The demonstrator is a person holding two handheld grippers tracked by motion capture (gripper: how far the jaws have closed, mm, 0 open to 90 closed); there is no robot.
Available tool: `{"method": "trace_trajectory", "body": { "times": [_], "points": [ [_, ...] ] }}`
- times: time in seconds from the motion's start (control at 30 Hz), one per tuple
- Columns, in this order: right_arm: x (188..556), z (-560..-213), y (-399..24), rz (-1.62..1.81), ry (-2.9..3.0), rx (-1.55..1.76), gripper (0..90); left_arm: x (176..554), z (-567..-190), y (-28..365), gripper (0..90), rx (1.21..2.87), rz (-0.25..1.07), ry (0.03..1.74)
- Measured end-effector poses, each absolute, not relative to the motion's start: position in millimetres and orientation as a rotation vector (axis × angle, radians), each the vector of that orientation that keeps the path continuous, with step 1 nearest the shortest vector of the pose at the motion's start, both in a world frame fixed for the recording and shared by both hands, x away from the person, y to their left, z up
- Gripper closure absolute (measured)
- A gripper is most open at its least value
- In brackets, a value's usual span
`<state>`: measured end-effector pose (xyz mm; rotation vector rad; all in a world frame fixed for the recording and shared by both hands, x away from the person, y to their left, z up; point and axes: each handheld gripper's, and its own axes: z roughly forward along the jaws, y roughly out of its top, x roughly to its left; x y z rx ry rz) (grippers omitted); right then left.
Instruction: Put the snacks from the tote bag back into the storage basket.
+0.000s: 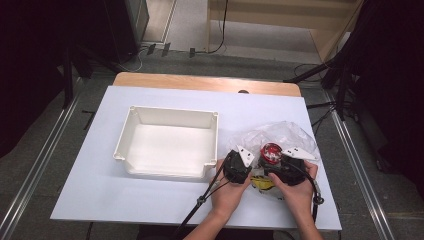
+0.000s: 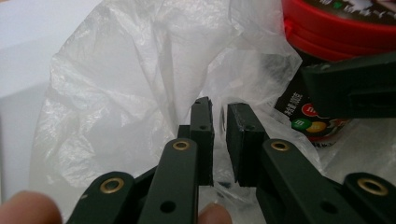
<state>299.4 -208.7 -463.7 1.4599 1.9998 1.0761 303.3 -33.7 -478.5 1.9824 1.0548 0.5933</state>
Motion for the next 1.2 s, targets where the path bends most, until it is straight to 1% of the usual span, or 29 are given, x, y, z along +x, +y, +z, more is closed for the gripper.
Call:
{"method": "trace_trajectory", "body": {
  "times": [0.3,0.43,0.57,0.63,0.73,0.83,0.93,1.0,1.1,1.2],
  "points": [
    [296.1,-448.8,-208.8,1.087,2.018,1.434,25.8,303.2,-478.2,-33.5,82.6,1.973,0.585,1.055],
    [294.6,-439.6,-213.9,1.111,2.006,1.431,25.8,303.4,-477.1,-32.2,85.2,1.964,0.561,1.042],
    [294.0,-432.4,-221.1,1.137,2.000,1.432,25.8,301.0,-474.4,-32.0,85.2,1.965,0.549,1.020],
    [293.7,-429.5,-224.3,1.142,1.993,1.435,25.8,299.5,-471.8,-30.9,84.6,1.967,0.533,1.013],
    [293.4,-426.0,-228.2,1.149,1.986,1.435,25.8,296.7,-465.8,-29.7,80.5,1.944,0.530,1.010],
    [292.7,-423.7,-229.6,1.148,1.985,1.429,25.8,294.3,-456.1,-23.8,78.2,1.921,0.510,1.009],
    [292.5,-421.6,-231.0,1.155,1.980,1.427,25.8,291.9,-444.7,-15.8,76.1,1.891,0.507,1.013],
    [292.3,-420.9,-231.0,1.155,1.979,1.428,25.8,291.2,-437.5,-7.7,76.7,1.865,0.482,1.010],
    [292.0,-418.2,-230.6,1.177,1.986,1.431,25.9,289.5,-429.0,5.3,77.0,1.841,0.481,1.005],
    [291.4,-415.4,-228.7,1.184,1.989,1.417,25.9,288.7,-423.4,17.0,73.4,1.825,0.490,1.008]
  ]
}}
